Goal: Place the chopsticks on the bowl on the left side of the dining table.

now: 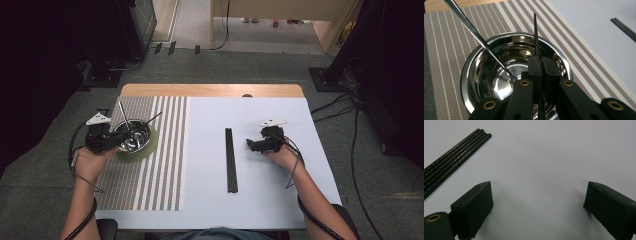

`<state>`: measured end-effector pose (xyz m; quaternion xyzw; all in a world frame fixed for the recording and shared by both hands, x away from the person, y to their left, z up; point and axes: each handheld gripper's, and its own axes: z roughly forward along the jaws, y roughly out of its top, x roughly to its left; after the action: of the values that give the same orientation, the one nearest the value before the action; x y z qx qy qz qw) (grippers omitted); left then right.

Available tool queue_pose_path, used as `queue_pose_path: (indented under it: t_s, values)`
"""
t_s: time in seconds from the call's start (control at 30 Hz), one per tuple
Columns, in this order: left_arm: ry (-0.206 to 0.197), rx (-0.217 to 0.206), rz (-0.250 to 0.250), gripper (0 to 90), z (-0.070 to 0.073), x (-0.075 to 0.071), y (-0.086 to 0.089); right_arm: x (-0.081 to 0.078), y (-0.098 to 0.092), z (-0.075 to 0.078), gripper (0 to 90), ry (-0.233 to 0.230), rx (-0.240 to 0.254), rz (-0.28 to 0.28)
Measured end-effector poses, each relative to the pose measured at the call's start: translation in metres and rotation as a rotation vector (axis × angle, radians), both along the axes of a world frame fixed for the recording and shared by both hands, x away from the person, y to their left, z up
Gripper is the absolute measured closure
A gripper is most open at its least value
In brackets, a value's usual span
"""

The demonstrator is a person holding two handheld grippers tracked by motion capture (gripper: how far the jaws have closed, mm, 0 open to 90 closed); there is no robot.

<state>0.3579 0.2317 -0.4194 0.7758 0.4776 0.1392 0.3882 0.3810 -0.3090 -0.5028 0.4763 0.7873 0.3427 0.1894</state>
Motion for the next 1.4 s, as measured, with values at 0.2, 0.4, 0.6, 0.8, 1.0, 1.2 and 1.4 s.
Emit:
queue_pose_path:
  t_s: [0.2,0.4,0.6,0.8,1.0,1.2,1.4]
  values:
    - [0.012,0.0,0.007,87.4,-0.003,-0.001,0.008,0.0,0.0,0.0,7.7,0.0,0.0,0.0]
    - [0.041,-0.005,0.01,87.4,-0.01,0.001,0.014,0.0,0.0,0.0,7.7,0.0,0.0,0.0]
    - [0.046,-0.002,0.015,87.4,-0.012,0.003,0.017,0.0,0.0,0.0,7.7,0.0,0.0,0.0]
    - [0.047,-0.005,0.024,87.3,-0.016,0.005,0.022,0.0,0.0,0.0,7.7,0.0,0.0,0.0]
    - [0.038,-0.004,0.034,86.9,-0.017,0.005,0.025,0.0,0.0,0.0,7.7,0.0,0.0,0.0]
    - [0.028,-0.001,0.038,86.3,-0.017,0.005,0.025,0.0,0.0,0.0,7.7,0.001,0.0,0.0]
    - [0.013,-0.02,0.052,79.7,-0.017,0.005,0.027,0.0,0.0,0.0,7.7,0.0,0.0,0.0]
